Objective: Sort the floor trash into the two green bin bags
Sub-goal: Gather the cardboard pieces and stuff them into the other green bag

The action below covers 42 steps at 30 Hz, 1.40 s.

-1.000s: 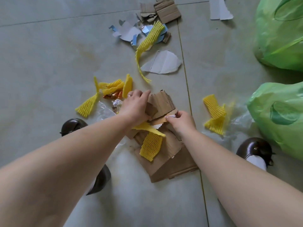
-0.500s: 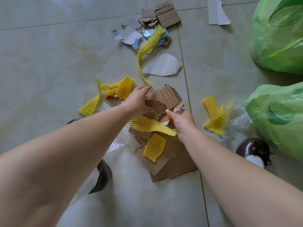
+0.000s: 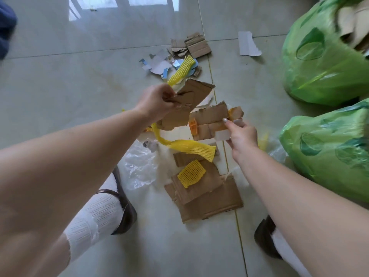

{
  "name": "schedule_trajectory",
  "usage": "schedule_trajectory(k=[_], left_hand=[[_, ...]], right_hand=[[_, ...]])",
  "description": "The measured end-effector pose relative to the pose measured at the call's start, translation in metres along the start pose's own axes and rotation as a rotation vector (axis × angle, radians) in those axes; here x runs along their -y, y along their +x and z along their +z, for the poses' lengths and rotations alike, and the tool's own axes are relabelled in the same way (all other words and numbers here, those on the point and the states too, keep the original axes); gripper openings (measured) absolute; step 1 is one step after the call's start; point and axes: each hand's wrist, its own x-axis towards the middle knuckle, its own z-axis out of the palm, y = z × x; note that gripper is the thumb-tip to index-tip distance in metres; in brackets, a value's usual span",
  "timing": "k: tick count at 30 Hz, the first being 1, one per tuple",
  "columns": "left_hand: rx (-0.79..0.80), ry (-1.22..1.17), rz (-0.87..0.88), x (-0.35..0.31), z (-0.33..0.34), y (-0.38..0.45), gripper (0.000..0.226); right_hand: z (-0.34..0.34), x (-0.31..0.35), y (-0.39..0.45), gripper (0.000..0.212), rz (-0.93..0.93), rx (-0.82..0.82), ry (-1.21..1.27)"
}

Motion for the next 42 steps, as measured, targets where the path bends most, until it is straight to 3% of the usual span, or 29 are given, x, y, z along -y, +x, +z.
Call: schedule_trajectory(k=[5, 10, 14, 17, 20, 24, 26, 30, 33, 35, 37, 42], left_hand=[[-0.207, -0.041, 0.062, -0.025, -0.027, -0.019, 0.024], [-0.246, -0.088, 0.087, -0.043, -0.041, -0.053, 0.034], [-0.166, -0.223, 0.049, -0.043, -0.034, -0.081, 0.024], [-0.063, -0.38, -0.066, -0.033, -0.016, -0.102, 0.018], [0.026, -0.378, -0.181, -0.013, 0.006, -0.122, 0.021], [0.282, -0.47, -0.421, 0.015, 0.038, -0.15, 0.028], [0.411, -0.373, -0.45, 0.025, 0.054, -0.158, 0.038], [0.587, 0.0, -0.231, 0.027, 0.083, -0.164, 0.022], [0.604, 0.155, -0.086, 0.03, 0.102, -0.157, 0.022], [0.596, 0.225, -0.001, 0.033, 0.111, -0.151, 0.035], [0.59, 0.323, 0.089, 0.035, 0.115, -0.145, 0.039], [0.56, 0.407, 0.093, 0.04, 0.116, -0.129, 0.042]], right_hand=[[-0.022, 0.034, -0.026, 0.027, -0.117, -0.036, 0.073], [-0.056, 0.055, -0.063, 0.026, -0.231, -0.112, 0.125], [-0.091, 0.034, -0.08, 0.013, -0.145, -0.202, 0.049], [-0.111, -0.003, -0.087, 0.017, -0.036, -0.257, -0.041], [-0.117, -0.047, -0.096, 0.021, 0.114, -0.237, -0.124], [-0.116, -0.105, -0.105, 0.016, 0.282, -0.19, -0.225], [-0.113, -0.125, -0.105, 0.013, 0.347, -0.171, -0.215], [-0.103, -0.147, -0.103, 0.015, 0.415, -0.152, -0.157], [-0.097, -0.152, -0.097, 0.013, 0.418, -0.169, -0.144], [-0.094, -0.152, -0.095, 0.006, 0.41, -0.191, -0.131], [-0.092, -0.152, -0.093, 0.012, 0.391, -0.227, -0.121], [-0.082, -0.147, -0.091, 0.018, 0.362, -0.307, -0.121]])
